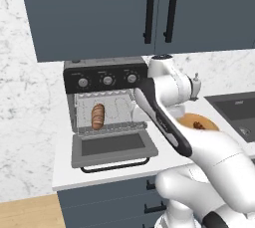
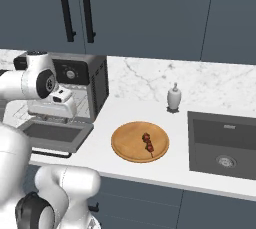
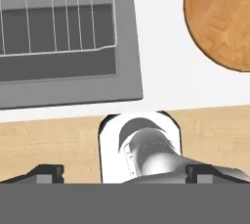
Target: Pick up the kebab skewer and baguette bread, and place them inside the toaster oven. Close the toaster oven door and start by setting the timer.
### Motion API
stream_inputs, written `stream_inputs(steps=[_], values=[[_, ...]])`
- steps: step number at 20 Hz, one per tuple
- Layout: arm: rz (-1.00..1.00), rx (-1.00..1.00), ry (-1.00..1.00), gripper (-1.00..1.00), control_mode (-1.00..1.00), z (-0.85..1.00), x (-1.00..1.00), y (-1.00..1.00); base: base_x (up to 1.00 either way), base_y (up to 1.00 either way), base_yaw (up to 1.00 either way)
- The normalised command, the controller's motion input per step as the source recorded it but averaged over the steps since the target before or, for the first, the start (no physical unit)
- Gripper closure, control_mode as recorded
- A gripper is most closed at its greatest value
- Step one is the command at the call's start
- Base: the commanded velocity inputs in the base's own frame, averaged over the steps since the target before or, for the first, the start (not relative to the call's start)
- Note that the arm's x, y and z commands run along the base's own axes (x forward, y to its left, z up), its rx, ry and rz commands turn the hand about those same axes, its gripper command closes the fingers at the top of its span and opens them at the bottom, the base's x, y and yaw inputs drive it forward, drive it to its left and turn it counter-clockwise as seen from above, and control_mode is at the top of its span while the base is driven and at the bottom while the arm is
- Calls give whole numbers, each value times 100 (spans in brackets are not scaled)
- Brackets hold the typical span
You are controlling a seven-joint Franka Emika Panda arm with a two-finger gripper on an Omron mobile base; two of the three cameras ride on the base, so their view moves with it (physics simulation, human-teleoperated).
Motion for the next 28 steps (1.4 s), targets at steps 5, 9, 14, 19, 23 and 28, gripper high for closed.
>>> stream_inputs(steps=[5,9,14,19,23,28], values=[[1,0,0,-100,-100,0,-8,-100,0,0,0],[2,0,0,-100,-100,0,0,-100,0,0,0],[2,0,0,-100,-100,-6,0,-100,0,0,0],[5,0,0,-100,-100,-26,6,-100,0,0,0],[8,0,0,-100,-100,-44,53,-76,0,0,0],[12,0,0,-100,-100,-41,58,-61,0,0,0]])
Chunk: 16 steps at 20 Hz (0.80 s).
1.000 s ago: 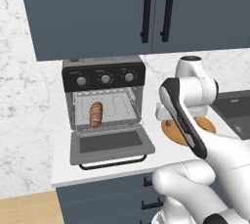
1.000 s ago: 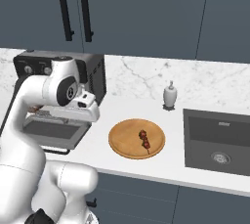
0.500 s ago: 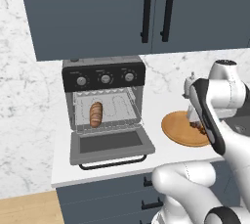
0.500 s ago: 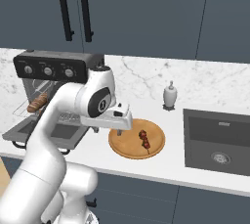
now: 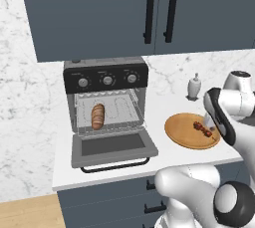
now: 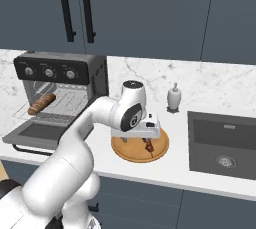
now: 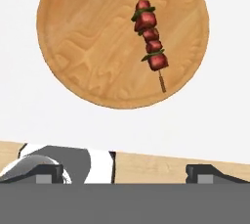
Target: Pick up the kebab skewer and baguette bread, and place them inside the toaster oven. Close the toaster oven door and start by setting the timer.
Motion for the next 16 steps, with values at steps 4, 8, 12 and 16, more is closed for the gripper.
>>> stream_inputs(steps=[4,8,12,16], values=[[8,0,0,-100,-100,-50,30,-28,0,0,0],[5,0,0,-100,-100,-41,40,0,0,0,0],[3,0,0,-100,-100,-34,29,0,0,0,0],[2,0,0,-100,-100,-41,17,-20,0,0,0]])
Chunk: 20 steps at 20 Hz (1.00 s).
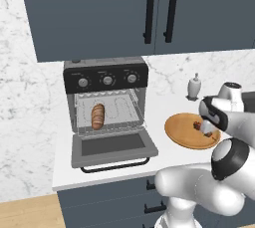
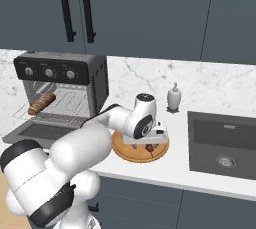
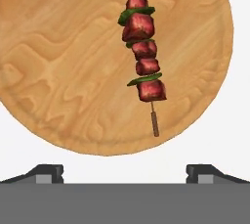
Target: Pick up the kebab skewer and baguette bread, and place them inside the toaster oven. Close the toaster oven door and start by setting the timer.
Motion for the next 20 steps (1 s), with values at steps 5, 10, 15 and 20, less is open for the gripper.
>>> stream_inputs(steps=[5,10,15,20], values=[[2,0,0,-100,-100,-30,17,-2,0,0,0],[2,0,0,-100,-100,-7,11,-1,0,0,0],[1,0,0,-100,-100,-13,11,-6,0,0,0],[1,0,0,-100,-100,-19,22,0,0,0,0]])
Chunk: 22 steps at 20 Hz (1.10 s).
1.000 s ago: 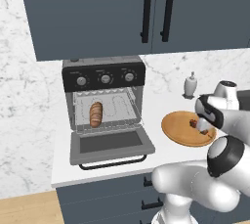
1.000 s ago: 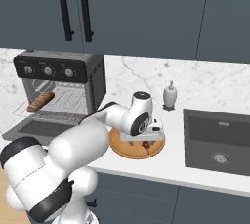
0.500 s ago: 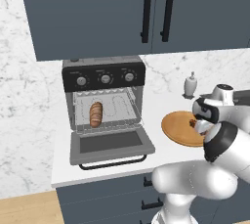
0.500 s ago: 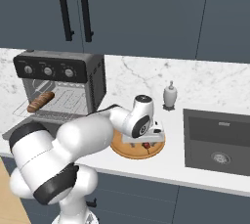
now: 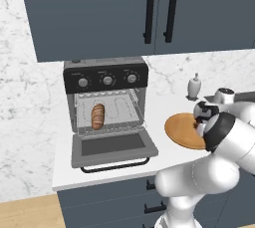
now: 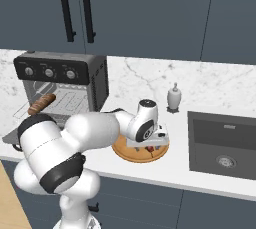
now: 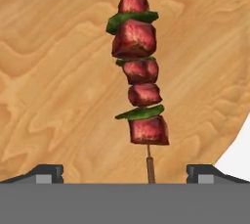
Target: Pick up the kebab skewer and baguette bread, and place them inside the toaster oven. Close the toaster oven door and start by setting the timer.
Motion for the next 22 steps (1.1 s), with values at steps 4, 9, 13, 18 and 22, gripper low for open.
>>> stream_inputs(steps=[4,9,13,18,22], values=[[2,0,0,-100,-100,-16,14,-2,0,0,0],[1,0,0,-100,-100,-15,10,-3,0,0,0],[2,0,0,-100,-100,-10,16,-2,0,0,0],[2,0,0,-100,-100,-8,13,-10,0,0,0],[3,0,0,-100,-100,-12,11,-18,0,0,0]])
